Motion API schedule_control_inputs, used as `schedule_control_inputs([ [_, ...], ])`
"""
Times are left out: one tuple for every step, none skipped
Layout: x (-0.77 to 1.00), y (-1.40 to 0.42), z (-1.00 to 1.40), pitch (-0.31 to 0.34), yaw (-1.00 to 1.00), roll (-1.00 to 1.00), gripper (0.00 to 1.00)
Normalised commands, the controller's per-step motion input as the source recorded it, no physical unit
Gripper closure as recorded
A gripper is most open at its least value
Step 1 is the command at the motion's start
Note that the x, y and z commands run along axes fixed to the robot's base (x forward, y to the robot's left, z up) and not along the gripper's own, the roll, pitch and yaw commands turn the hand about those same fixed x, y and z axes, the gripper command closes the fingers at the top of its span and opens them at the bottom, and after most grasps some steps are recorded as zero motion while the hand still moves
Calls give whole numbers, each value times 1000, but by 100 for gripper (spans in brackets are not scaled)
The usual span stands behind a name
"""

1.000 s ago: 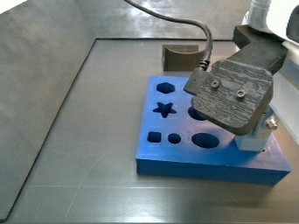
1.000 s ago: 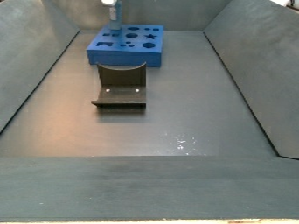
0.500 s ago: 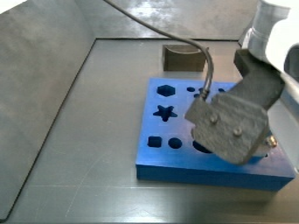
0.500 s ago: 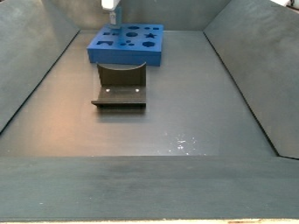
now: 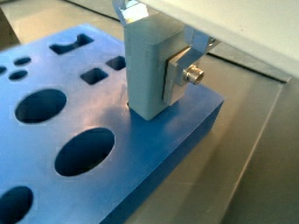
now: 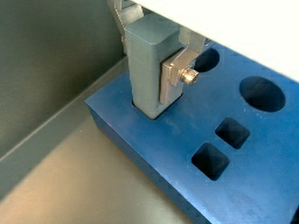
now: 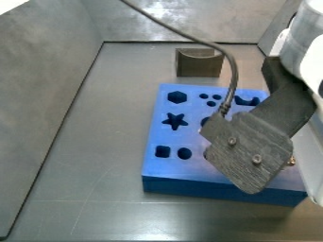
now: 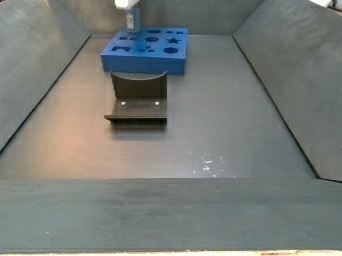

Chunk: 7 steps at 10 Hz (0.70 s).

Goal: Pick up the rectangle object. Move to above the board. Insert the rectangle object.
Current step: Insert the rectangle object.

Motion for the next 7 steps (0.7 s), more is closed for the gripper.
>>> schedule_control_inputs([
  [17,0,-49,0,0,0,100],
  [109,-14,-749,-57,-9,-3,100],
  [266,-69,-1000,0,0,6,100],
  [260,-63,-1000,0,0,3,100],
  [257,-66,-1000,0,0,3,100],
  [263,-69,-1000,0,0,0,100],
  [260,-71,-1000,0,0,0,100],
])
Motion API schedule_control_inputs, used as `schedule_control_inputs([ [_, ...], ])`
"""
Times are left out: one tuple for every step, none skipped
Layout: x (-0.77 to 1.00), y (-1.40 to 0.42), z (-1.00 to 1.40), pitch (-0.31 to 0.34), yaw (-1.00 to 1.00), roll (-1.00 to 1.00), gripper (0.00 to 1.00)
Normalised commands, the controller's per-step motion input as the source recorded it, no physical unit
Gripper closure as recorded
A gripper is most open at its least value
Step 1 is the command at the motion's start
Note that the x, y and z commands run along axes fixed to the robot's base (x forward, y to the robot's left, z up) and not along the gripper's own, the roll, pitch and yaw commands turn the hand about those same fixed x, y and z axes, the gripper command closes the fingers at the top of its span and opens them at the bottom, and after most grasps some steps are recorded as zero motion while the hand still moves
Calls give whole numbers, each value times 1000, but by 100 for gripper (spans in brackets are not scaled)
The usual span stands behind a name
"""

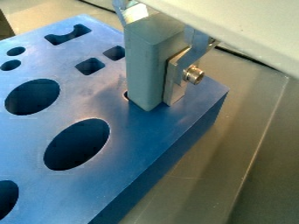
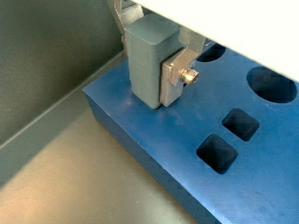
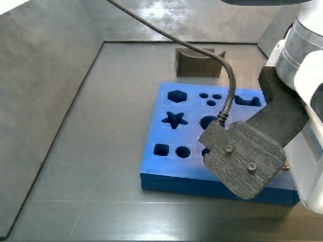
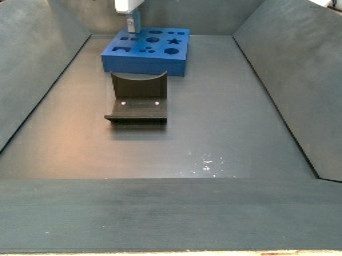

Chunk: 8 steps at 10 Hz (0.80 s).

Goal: Pick up the rectangle object. Move to above the board. Insert the rectangle object.
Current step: Insert the rectangle object.

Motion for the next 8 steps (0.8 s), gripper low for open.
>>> schedule_control_inputs([
  [260,-74,-1000,0,0,0,100],
  [260,-74,-1000,-3,0,0,100],
  [260,-74,-1000,-6,0,0,100],
  [269,-94,-1000,-26,0,0,100],
  [391,-54,-1000,-31,54,0,100],
  [500,0,-1000,0,254,0,100],
  [486,0,-1000,0,271,0,100],
  [0,51,-46,-69,0,-149,100],
])
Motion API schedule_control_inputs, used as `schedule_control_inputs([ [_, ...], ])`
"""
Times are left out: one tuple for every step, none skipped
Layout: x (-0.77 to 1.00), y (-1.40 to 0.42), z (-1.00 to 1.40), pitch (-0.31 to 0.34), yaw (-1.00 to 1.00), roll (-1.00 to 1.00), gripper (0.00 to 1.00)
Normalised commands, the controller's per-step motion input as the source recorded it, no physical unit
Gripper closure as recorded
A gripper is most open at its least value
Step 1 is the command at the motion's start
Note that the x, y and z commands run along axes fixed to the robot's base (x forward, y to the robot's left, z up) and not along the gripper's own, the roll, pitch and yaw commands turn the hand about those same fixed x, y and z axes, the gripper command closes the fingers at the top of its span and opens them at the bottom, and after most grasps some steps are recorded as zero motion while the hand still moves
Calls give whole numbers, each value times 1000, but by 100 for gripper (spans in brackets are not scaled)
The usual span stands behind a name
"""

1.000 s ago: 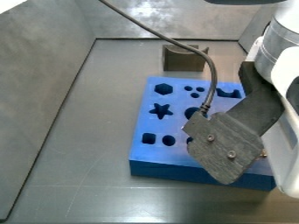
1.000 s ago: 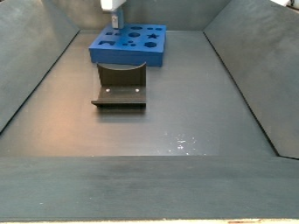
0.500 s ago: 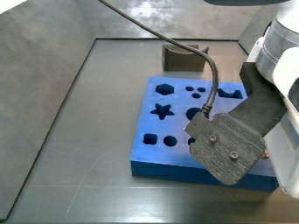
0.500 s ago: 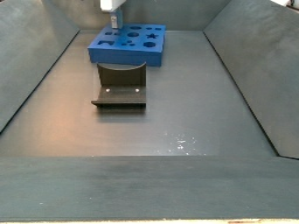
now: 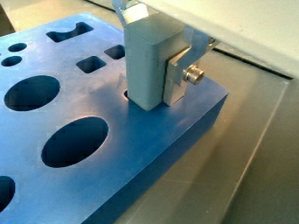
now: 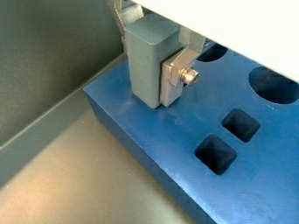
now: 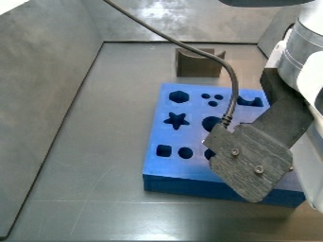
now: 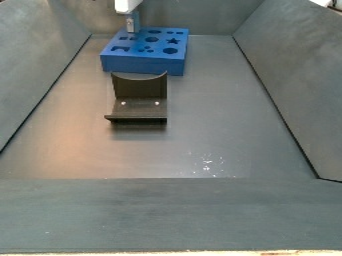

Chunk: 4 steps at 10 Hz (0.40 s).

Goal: Pick up the rectangle object. Move to above the board. Insert the rectangle object.
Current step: Insert the rectangle object.

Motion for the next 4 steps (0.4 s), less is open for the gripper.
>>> schedule_control_inputs([
  [0,29,0,0,0,-97,100],
  [0,0,0,-71,0,0,100],
  [0,0,-60,-43,26,11,100],
  [0,-83,0,0,40,91,100],
])
